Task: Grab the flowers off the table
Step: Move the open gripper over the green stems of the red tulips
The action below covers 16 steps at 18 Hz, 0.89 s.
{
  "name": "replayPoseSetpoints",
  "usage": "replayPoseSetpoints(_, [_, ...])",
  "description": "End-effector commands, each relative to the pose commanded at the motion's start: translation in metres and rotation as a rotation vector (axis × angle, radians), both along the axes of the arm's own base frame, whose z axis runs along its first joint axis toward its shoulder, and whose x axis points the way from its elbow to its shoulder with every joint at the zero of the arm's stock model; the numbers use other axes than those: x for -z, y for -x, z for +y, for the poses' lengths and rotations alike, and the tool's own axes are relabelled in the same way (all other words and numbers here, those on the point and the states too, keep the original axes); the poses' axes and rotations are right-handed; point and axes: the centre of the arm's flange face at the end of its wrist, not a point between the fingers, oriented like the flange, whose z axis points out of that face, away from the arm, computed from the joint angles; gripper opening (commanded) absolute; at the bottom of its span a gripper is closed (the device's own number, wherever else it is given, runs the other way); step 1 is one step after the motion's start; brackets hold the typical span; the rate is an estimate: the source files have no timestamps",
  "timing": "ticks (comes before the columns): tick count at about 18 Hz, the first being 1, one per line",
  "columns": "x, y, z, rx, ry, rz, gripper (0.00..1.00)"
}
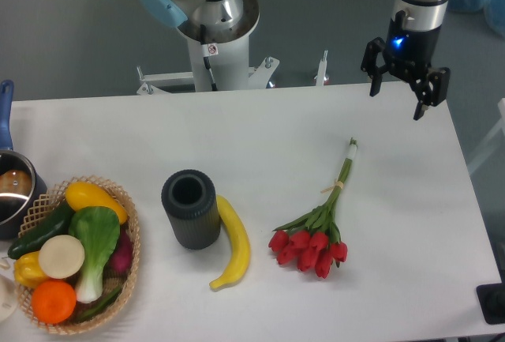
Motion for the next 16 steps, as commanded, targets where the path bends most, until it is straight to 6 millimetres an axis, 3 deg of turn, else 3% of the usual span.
replayPoseSetpoints(5, [0.002,-0.002,0.003,-0.040,-0.023,-0.020,1.00])
replayPoseSetpoints(7, [0.006,-0.005,0.011,-0.095,-0.111,-0.073,1.00])
replayPoseSetpoints(12, [0.029,-0.016,0.019,-0.117,-0.175,-0.036,1.00])
replayPoseSetpoints(16, [0.030,-0.018,0.032,-0.249,-0.268,-0.127,1.00])
